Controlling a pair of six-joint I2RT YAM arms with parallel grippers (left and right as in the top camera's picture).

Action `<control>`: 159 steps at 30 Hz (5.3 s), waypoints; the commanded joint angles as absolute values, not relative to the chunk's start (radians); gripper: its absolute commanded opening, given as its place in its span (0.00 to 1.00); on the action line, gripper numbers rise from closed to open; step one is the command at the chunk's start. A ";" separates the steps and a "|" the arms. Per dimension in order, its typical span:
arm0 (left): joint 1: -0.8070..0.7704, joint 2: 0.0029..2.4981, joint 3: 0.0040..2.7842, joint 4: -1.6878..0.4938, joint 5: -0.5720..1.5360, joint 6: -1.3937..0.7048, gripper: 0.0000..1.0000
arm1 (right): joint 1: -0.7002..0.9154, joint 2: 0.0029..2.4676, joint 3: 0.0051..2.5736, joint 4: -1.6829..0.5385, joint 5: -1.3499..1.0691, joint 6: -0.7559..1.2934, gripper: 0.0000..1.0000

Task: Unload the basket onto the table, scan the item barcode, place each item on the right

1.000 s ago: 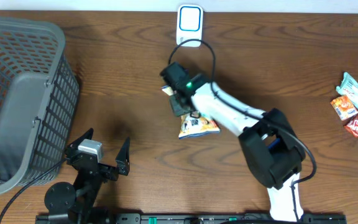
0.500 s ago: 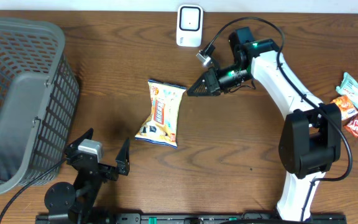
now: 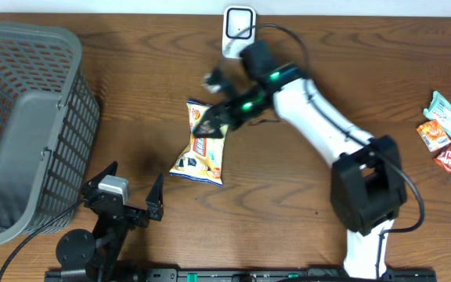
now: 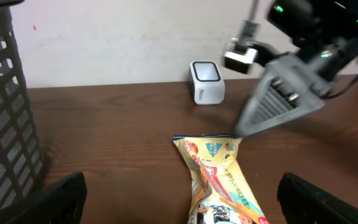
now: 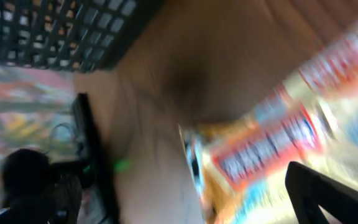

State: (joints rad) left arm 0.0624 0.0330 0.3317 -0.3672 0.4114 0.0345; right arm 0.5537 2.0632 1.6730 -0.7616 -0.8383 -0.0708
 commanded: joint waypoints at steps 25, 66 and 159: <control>0.059 0.031 0.337 -0.366 0.406 0.048 0.98 | 0.895 2.322 1.666 -0.810 0.139 0.971 0.09; 0.059 0.031 0.337 -0.366 0.406 0.048 0.98 | 0.477 2.239 1.669 -1.499 -1.439 -0.392 0.01; 0.059 0.031 0.337 -0.366 0.406 0.048 0.98 | 0.632 2.020 1.662 -0.927 0.034 0.335 0.01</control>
State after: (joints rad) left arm 0.0624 0.0330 0.3317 -0.3672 0.4118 0.0345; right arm 0.6559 2.1368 1.6283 -0.9260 0.1131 0.3653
